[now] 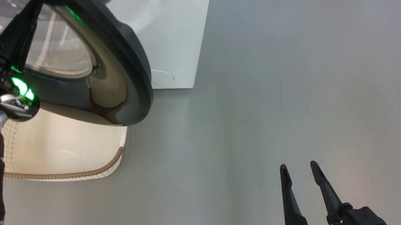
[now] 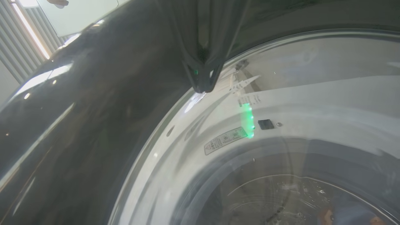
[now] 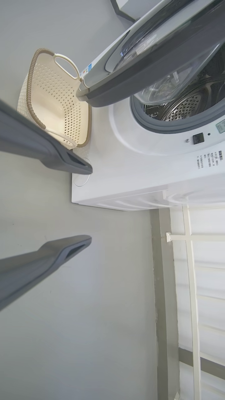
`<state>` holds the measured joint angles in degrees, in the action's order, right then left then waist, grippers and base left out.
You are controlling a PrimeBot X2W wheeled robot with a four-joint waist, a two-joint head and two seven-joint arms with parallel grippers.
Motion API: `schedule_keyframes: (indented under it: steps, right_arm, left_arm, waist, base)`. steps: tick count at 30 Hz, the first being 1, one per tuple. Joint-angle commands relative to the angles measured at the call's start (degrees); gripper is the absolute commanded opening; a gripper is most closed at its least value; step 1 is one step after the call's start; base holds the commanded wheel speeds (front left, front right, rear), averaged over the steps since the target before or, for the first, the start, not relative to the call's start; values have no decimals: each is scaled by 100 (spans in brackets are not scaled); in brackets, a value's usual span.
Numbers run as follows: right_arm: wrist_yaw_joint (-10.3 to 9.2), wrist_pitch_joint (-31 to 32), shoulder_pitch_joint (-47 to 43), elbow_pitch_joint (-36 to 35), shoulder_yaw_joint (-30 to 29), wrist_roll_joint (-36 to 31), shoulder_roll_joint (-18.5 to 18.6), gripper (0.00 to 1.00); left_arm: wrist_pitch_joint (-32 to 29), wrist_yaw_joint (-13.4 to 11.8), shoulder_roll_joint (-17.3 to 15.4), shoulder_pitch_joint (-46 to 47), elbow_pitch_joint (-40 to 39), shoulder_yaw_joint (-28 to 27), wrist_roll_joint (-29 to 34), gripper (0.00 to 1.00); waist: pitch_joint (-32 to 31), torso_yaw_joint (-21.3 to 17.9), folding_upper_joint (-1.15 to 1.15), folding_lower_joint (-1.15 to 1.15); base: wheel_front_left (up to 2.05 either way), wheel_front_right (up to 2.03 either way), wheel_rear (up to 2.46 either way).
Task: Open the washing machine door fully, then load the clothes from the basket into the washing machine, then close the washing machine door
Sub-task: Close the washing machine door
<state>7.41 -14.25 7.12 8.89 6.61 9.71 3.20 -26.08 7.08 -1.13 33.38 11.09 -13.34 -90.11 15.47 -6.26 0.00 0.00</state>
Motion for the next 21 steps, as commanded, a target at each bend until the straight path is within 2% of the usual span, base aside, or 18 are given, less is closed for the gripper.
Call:
schedule_keyframes:
  steps: [1,9,21]
  right_arm:
    - [8,-74,121,-151,118,12,-32,100]
    - [8,-74,139,-136,96,33,-32,100]
    - [8,-74,-27,-51,65,137,-32,100]
  left_arm:
    - [52,40,-176,215,-117,-83,39,0]
    - [310,40,-176,217,-89,-105,69,0]
    - [579,40,-199,-489,-115,-342,65,0]
  waist:
    - [9,15,0,0]
    - [-42,122,0,0]
    - [-589,384,0,0]
  base:
    - [0,0,0]
    - [0,0,0]
    - [0,0,0]
